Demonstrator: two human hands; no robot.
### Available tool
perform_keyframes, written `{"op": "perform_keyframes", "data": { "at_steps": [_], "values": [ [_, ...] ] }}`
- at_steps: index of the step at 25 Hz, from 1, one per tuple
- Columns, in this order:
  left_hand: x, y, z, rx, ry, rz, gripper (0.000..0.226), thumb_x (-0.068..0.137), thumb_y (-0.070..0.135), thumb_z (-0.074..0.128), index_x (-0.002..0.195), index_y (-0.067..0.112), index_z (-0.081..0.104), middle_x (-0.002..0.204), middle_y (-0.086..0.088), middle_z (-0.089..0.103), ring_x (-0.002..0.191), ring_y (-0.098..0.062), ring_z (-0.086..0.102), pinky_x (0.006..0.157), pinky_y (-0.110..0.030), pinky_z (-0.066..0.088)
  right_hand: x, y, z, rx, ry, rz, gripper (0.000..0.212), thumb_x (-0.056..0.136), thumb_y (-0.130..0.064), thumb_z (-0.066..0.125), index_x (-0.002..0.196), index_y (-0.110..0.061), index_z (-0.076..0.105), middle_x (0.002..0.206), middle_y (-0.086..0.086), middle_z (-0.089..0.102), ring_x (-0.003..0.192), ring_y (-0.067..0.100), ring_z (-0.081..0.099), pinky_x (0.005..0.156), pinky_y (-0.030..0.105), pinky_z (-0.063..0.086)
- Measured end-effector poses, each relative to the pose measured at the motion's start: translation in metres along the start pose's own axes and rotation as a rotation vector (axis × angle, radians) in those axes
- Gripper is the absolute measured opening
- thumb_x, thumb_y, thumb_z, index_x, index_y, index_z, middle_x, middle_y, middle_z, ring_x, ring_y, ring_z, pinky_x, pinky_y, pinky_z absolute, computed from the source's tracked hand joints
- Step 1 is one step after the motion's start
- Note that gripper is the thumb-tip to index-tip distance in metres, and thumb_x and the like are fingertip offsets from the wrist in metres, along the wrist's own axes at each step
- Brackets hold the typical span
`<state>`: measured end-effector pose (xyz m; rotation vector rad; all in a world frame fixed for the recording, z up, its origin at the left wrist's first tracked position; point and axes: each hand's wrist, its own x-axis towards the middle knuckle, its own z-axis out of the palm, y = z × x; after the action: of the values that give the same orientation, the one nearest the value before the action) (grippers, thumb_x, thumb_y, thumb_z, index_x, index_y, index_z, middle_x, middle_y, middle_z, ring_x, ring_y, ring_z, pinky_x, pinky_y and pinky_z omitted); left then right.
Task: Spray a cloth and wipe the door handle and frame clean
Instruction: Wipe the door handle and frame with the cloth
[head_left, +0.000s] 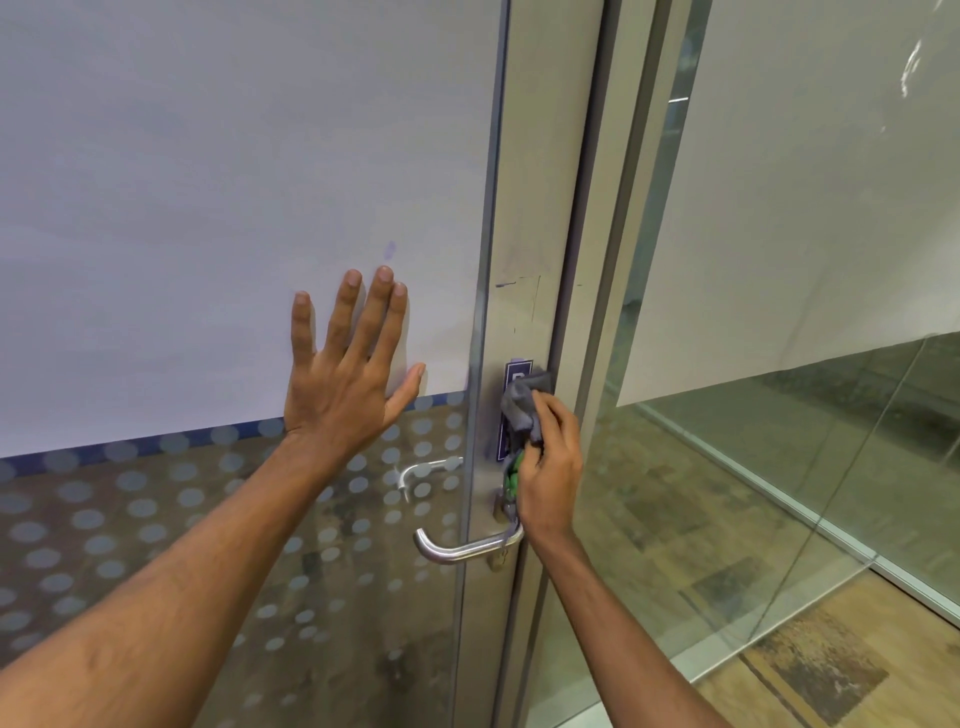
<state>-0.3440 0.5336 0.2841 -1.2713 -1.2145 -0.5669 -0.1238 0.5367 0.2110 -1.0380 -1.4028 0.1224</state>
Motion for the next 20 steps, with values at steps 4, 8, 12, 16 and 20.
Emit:
{"op": "perform_keyframes", "data": {
  "at_steps": [4,8,12,16,20],
  "values": [
    [0.000,0.001,0.001,-0.013,0.002,-0.001,0.084,0.100,0.062,0.026,0.160,0.007,0.009,0.165,-0.013,0.009,0.151,-0.033,0.008,0.118,-0.059,0.000,0.010,0.019,-0.002,-0.089,-0.151,-0.349,0.050,0.083,0.014,0.055,0.131,0.000,0.054,0.129,0.015,0.055,0.127,0.013,0.043,0.113,0.022,0.032],
    [0.000,0.000,0.002,-0.025,0.004,-0.006,0.083,0.100,0.062,0.024,0.160,0.008,0.007,0.166,-0.012,0.008,0.151,-0.033,0.006,0.118,-0.058,-0.005,-0.016,0.062,-0.014,-0.287,-0.407,-0.768,0.041,0.082,-0.002,0.068,0.123,-0.003,0.063,0.124,0.014,0.064,0.122,0.023,0.054,0.105,0.036,0.044],
    [-0.001,0.001,0.000,-0.025,-0.003,-0.008,0.083,0.100,0.062,0.026,0.160,0.008,0.008,0.166,-0.012,0.009,0.151,-0.033,0.009,0.118,-0.058,-0.004,-0.023,0.072,-0.022,-0.348,-0.530,-0.843,0.028,0.085,-0.013,0.063,0.112,-0.010,0.067,0.115,0.007,0.069,0.113,0.020,0.057,0.095,0.036,0.048],
    [0.000,0.001,0.001,-0.017,-0.005,-0.008,0.083,0.100,0.062,0.025,0.161,0.008,0.007,0.166,-0.012,0.008,0.151,-0.033,0.008,0.118,-0.058,-0.005,0.010,0.048,-0.011,-0.278,-0.356,-0.632,0.033,0.097,-0.022,0.049,0.129,-0.015,0.054,0.131,0.005,0.054,0.121,0.020,0.052,0.106,0.031,0.042],
    [0.001,0.001,0.001,-0.035,-0.014,-0.015,0.083,0.100,0.063,0.025,0.161,0.009,0.007,0.166,-0.011,0.007,0.151,-0.032,0.007,0.118,-0.057,-0.008,-0.007,0.060,-0.015,-0.188,-0.638,-0.427,0.030,0.099,-0.022,0.047,0.124,-0.016,0.064,0.133,0.007,0.060,0.128,0.010,0.044,0.111,0.031,0.035]
  ]
}}
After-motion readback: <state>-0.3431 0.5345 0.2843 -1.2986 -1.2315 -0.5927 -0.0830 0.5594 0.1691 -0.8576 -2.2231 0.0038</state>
